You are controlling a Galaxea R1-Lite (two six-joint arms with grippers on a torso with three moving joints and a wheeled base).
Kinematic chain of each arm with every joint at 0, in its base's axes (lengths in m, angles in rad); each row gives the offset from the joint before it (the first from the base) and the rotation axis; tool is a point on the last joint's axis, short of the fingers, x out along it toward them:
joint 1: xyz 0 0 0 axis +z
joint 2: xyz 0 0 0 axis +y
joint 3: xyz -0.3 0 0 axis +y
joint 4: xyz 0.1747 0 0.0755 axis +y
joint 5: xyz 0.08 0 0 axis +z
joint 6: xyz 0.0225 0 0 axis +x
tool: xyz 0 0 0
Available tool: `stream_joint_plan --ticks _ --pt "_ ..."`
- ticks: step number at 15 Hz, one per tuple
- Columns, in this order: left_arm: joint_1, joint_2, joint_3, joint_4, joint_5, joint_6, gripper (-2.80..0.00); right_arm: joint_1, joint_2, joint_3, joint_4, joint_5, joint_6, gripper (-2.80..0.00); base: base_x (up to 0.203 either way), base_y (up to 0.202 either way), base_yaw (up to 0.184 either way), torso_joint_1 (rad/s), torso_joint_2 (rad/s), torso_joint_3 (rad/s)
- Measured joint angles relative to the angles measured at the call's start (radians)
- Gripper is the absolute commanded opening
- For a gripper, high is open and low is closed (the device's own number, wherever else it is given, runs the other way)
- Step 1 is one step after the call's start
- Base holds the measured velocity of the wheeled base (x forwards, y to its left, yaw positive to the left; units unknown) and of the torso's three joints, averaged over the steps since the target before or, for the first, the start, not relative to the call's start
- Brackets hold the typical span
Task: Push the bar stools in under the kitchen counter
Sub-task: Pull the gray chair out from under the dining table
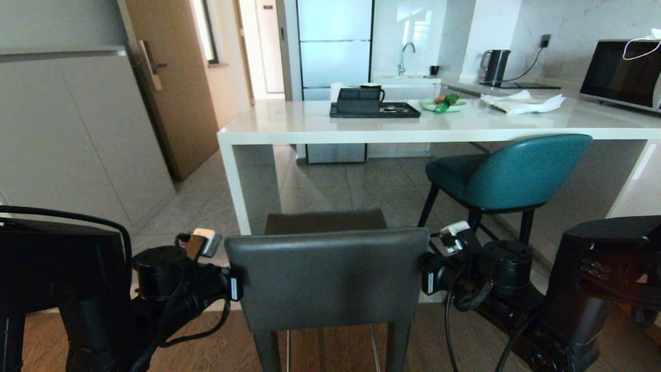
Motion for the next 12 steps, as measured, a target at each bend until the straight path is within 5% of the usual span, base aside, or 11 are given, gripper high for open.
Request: stream_joint_plan --ticks 12 --pt "0.008 0.021 -0.035 -0.003 0.003 0.002 -2.80 0.056 -0.045 0.053 0.004 -0.053 0.005 -2.80 0.000 0.000 0.000 0.000 0.00 0.000"
